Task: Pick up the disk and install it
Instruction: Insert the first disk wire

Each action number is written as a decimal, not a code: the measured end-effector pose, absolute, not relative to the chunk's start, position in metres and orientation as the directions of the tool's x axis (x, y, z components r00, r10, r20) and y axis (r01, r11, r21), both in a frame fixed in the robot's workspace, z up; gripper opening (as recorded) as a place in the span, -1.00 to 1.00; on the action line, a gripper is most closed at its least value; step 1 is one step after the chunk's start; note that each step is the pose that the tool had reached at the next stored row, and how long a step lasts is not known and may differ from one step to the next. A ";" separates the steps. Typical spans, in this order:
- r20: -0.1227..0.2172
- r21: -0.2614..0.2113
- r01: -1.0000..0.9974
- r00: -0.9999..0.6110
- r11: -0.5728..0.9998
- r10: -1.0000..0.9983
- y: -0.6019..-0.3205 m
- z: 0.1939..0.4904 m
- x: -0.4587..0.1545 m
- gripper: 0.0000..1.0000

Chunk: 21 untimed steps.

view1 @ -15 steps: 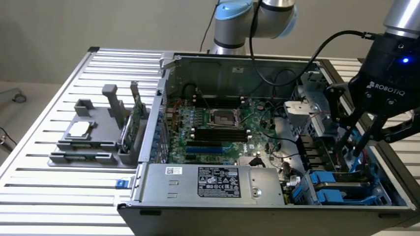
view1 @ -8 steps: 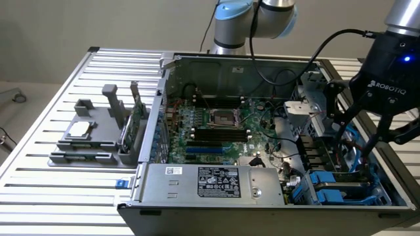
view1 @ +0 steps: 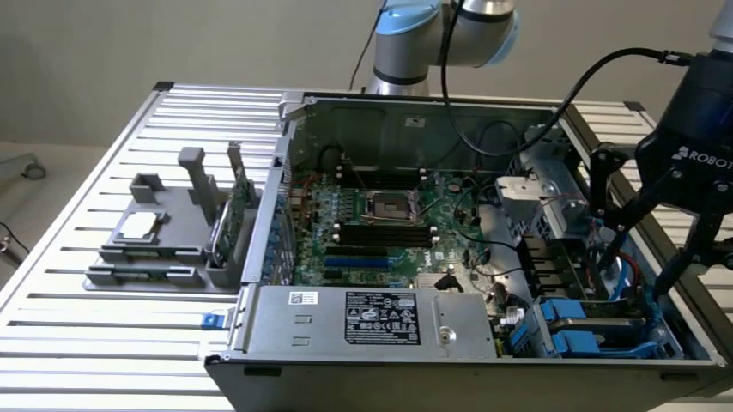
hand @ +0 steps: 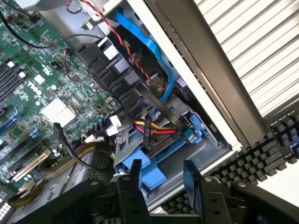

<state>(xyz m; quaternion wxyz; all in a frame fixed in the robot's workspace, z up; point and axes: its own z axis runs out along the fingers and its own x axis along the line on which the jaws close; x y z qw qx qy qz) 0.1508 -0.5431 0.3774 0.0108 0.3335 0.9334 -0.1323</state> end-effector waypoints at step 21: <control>-0.036 -0.142 0.668 -0.741 0.731 0.670 -0.565 0.376 0.155 -0.03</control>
